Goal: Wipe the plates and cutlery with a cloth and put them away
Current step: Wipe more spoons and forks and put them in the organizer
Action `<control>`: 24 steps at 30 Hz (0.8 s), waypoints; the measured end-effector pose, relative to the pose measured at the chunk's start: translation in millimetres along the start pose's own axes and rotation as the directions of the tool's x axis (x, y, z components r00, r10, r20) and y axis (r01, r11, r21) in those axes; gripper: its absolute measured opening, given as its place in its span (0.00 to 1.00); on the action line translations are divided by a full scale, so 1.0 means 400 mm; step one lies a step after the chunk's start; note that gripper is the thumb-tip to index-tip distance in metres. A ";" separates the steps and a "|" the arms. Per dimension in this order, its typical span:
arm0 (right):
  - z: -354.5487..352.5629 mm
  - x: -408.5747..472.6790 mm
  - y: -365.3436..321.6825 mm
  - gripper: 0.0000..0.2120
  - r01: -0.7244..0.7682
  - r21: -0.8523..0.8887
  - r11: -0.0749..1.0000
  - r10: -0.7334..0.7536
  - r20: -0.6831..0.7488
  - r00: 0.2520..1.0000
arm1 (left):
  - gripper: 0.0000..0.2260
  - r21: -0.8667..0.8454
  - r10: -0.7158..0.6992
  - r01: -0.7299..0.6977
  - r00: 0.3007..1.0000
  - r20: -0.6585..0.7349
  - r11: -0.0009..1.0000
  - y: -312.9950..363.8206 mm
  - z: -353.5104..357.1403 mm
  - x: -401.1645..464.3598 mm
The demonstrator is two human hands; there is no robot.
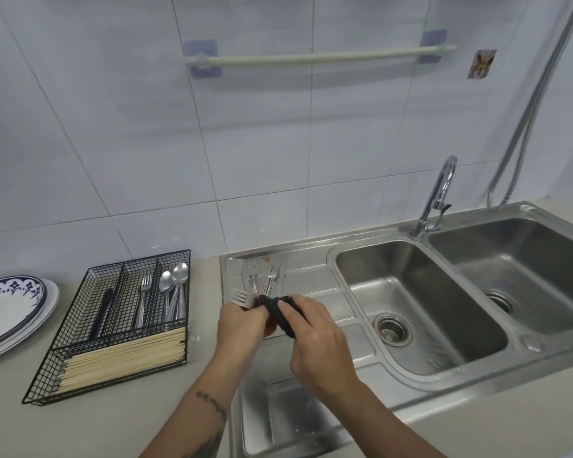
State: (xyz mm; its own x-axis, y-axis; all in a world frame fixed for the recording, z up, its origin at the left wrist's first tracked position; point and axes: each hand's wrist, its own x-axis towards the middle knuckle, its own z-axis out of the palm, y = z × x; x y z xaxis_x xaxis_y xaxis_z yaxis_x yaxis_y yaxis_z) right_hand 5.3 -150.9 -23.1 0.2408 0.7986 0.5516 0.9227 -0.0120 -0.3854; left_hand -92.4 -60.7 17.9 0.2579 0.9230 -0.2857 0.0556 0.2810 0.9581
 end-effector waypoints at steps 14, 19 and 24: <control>-0.020 -0.006 0.054 0.29 -0.102 -0.034 0.994 0.105 0.096 0.990 | 0.04 -0.279 -0.054 0.065 0.997 0.047 0.958 -0.008 -0.044 -0.023; -0.039 0.002 0.093 0.26 -0.206 -0.022 0.978 0.206 0.025 0.978 | 0.03 -0.205 0.030 -0.019 0.998 0.054 0.979 -0.024 -0.055 -0.028; -0.041 0.032 0.007 0.24 -0.083 0.011 0.996 0.084 -0.054 0.995 | 0.05 -0.193 0.015 -0.025 0.998 -0.058 0.981 -0.019 -0.035 -0.024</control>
State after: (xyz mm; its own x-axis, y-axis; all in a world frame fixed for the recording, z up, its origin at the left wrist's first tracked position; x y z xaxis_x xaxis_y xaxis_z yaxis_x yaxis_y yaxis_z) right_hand 15.9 -150.5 -4.8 0.3330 0.7612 0.5566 0.8960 -0.0714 -0.4383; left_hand -108.7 -67.8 13.1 0.2024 0.9406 -0.2725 -0.1377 0.3028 0.9431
